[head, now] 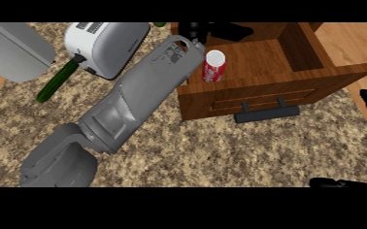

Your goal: Pick up the can, place it into the drawer and close the drawer

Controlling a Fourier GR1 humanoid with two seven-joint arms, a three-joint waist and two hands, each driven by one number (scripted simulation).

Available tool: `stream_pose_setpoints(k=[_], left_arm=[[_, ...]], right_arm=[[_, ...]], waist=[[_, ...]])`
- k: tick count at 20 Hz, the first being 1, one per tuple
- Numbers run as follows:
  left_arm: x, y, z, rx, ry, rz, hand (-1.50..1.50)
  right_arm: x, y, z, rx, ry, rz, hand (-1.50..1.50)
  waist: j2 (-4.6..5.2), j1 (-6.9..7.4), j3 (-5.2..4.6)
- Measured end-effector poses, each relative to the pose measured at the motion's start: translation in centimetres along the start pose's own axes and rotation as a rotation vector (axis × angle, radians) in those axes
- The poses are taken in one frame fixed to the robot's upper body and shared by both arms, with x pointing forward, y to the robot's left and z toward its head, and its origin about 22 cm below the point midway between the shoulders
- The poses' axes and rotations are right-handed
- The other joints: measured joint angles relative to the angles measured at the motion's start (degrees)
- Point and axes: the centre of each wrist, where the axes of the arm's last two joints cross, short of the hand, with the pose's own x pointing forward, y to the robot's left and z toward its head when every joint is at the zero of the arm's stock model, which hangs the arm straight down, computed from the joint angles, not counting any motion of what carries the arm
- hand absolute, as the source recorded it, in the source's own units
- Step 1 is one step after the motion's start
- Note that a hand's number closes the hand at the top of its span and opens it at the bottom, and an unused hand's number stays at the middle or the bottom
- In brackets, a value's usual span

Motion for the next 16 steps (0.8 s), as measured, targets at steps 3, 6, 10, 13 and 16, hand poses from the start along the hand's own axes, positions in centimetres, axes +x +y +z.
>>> stream_pose_setpoints(k=[3, 6, 10, 13, 16], left_arm=[[0.2, -0.1, 0.1, 0.004, 0.009, 0.025, -1.5], [0.0, -0.1, 0.2, 0.008, 0.018, 0.05, -1.5], [0.7, -0.3, 0.3, 0.006, 0.015, 0.1, -1.5], [1.4, -0.3, 0.2, 0.006, 0.002, 0.134, -1.5], [1.9, -0.3, 0.1, 0.022, -0.007, 0.148, -1.5]], right_arm=[[0.7, -0.2, -0.2, 0.012, -0.045, 0.093, -1.5], [1.7, 0.1, -0.3, 0.035, -0.089, 0.172, -1.5], [2.4, 0.7, -0.5, 0.065, -0.139, 0.265, -1.5], [2.7, 1.1, -1.0, 0.083, -0.164, 0.345, -1.5], [2.8, 1.7, -1.3, 0.105, -0.179, 0.453, -1.5]], waist=[[-0.03, 0.17, -0.02], [-0.07, 0.46, -0.05], [-0.19, 1.06, -0.07], [-0.24, 1.8, -0.09], [-0.43, 2.59, -0.1]])
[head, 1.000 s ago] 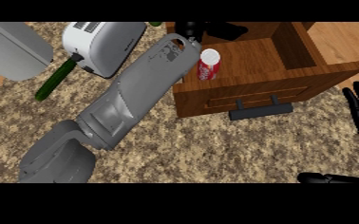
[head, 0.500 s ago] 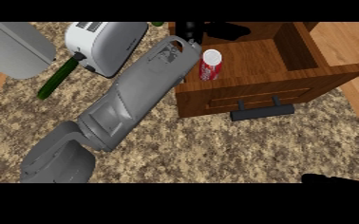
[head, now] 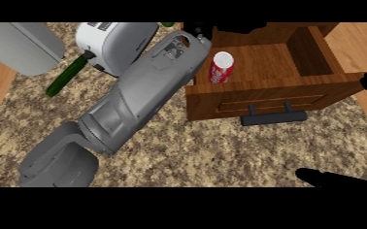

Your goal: Pick up the can, place it into the drawer and close the drawer

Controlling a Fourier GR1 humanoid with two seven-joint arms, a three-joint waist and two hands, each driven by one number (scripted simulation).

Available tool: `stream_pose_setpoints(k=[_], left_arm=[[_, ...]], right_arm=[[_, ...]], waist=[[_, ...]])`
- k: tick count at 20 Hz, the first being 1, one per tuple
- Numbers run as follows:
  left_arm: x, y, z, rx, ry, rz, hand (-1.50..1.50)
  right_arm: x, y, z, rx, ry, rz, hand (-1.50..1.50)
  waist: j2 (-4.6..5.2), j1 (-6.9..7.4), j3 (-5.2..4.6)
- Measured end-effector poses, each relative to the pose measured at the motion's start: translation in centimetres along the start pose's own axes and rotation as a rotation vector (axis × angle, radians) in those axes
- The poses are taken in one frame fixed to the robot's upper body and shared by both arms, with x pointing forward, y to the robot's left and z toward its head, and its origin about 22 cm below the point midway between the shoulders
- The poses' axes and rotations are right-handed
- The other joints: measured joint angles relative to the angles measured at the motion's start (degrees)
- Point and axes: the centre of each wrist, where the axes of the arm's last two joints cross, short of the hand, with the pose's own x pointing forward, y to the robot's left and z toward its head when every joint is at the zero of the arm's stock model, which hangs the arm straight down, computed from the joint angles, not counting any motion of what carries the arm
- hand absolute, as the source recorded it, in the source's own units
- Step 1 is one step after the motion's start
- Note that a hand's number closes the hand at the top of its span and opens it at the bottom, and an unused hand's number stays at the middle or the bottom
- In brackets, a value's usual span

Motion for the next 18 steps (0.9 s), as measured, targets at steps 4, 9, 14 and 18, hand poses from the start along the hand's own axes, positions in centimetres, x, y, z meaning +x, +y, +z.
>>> stream_pose_setpoints(k=[4, 9, 14, 18], left_arm=[[0.7, -0.3, 0.0, 0.01, -0.015, -0.002, -1.5], [1.3, -0.5, 0.2, 0.0, -0.008, 0.005, -1.5], [1.9, -0.1, -0.1, 0.003, -0.001, 0.012, -1.5], [2.3, 1.2, -0.7, 0.009, 0.004, 0.012, -1.5]], right_arm=[[-0.2, 1.0, -1.0, 0.041, -0.008, 0.15, -1.5], [-1.7, 3.5, -1.9, 0.103, 0.01, 0.319, -1.5], [-3.4, 6.9, -2.5, 0.162, 0.043, 0.459, -1.5], [-5.9, 9.2, -3.1, 0.154, 0.067, 0.514, -1.5]], waist=[[-0.26, 1.32, -0.01], [-0.74, 3.33, -0.02], [-1.06, 4.73, -0.03], [-1.25, 5.44, -0.02]])
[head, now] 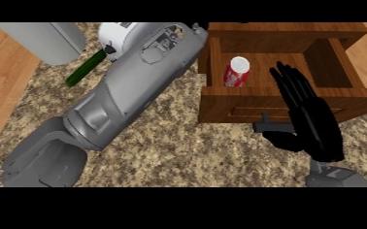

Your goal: Pick up the can, place it into the drawer and close the drawer

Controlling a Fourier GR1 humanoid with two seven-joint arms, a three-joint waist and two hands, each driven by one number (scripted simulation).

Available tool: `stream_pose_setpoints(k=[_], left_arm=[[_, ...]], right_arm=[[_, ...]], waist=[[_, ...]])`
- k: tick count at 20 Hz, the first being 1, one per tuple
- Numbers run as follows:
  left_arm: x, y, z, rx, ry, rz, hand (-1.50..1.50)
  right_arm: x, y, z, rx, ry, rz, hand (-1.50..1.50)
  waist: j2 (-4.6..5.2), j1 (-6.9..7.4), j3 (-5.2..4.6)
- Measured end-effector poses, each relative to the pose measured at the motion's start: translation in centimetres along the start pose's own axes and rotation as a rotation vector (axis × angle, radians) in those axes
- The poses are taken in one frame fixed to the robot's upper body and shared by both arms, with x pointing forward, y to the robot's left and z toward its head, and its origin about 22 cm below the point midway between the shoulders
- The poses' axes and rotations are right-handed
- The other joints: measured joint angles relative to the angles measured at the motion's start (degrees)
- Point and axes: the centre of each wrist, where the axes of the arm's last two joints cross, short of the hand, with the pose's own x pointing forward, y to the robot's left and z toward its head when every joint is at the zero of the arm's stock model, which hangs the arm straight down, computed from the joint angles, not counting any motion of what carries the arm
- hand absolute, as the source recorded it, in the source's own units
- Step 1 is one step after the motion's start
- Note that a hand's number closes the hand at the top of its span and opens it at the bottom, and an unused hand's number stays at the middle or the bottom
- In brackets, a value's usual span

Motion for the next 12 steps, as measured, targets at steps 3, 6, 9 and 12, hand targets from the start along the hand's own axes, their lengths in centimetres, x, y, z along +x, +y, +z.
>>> stream_pose_setpoints(k=[3, 6, 9, 12], left_arm=[[0.2, 1.2, -0.2, 0.004, 0.001, -0.007, -1.5], [0.1, 2.5, -0.2, 0.007, 0.006, -0.012, -1.5], [0.4, 4.0, -0.4, 0.008, 0.015, -0.01, -1.5], [0.7, 5.8, -0.7, 0.015, 0.015, -0.014, -1.5]], right_arm=[[-0.9, 1.8, -0.9, -0.018, 0.03, 0.008, -1.5], [-1.8, 2.9, -2.1, -0.039, 0.035, 0.019, -1.5], [-2.6, 3.8, -3.3, -0.055, 0.041, 0.048, -1.5], [-3.4, 4.4, -4.6, -0.062, 0.043, 0.075, -1.5]], waist=[[-0.2, 0.56, 0.0], [-0.53, 0.91, -0.29], [-0.93, 1.22, -0.73], [-1.14, 1.61, -0.99]])
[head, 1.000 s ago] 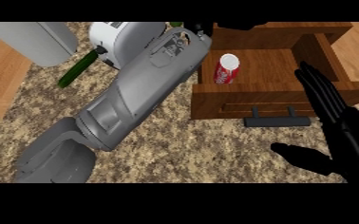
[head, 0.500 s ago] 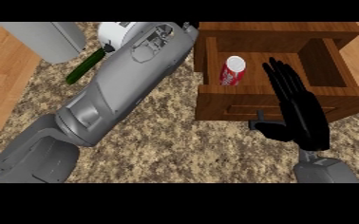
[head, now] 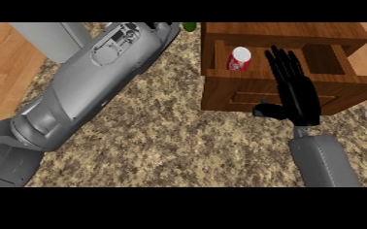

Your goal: Pick up the can, place it into the drawer and close the drawer

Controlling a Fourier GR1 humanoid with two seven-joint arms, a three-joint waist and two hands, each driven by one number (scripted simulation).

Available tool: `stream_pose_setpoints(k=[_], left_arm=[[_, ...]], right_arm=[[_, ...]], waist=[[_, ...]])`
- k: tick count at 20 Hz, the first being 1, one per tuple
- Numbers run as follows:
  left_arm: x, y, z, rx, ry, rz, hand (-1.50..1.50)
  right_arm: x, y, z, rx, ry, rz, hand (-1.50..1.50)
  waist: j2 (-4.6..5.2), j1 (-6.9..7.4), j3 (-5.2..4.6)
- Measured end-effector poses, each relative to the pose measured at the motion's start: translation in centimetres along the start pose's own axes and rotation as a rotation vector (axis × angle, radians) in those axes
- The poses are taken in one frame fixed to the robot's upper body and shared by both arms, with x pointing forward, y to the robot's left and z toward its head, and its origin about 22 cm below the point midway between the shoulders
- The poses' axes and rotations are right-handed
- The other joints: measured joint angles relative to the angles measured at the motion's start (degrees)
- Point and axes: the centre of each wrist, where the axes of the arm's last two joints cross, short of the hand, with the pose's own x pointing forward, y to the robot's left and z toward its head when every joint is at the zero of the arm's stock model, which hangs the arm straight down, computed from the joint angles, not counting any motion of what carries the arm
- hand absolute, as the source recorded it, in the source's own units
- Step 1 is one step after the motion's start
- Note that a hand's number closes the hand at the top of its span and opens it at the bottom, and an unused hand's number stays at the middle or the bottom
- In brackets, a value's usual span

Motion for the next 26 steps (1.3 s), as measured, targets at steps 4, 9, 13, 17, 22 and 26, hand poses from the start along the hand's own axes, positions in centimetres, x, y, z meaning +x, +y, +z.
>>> stream_pose_setpoints(k=[4, 9, 13, 17, 22, 26], left_arm=[[0.0, 1.6, 0.2, -0.007, 0.005, -0.002, -1.5], [0.2, 3.4, 0.4, -0.013, 0.018, -0.003, -1.5], [-0.3, 4.8, 0.8, -0.02, 0.031, -0.01, -1.5], [-0.9, 5.9, 1.5, -0.017, 0.038, -0.013, -1.5], [-2.1, 7.2, 2.3, -0.023, 0.048, -0.024, -1.5], [-2.5, 7.6, 3.1, -0.028, 0.047, -0.023, -1.5]], right_arm=[[-0.8, 1.1, -1.3, -0.021, 0.006, 0.054, -1.5], [-1.5, 2.3, -3.1, -0.063, 0.007, 0.121, -1.5], [-1.8, 2.8, -4.8, -0.103, 0.029, 0.141, -1.5], [-2.0, 3.2, -6.8, -0.133, 0.061, 0.156, -1.5], [-1.6, 3.4, -9.1, -0.161, 0.084, 0.162, -1.5], [-0.9, 3.2, -10.8, -0.169, 0.094, 0.151, -1.5]], waist=[[-0.14, 0.59, -0.26], [-0.03, 0.87, -0.34], [0.23, 1.15, -0.14], [0.66, 1.43, 0.15], [1.25, 1.76, 0.47], [1.66, 1.93, 0.77]])
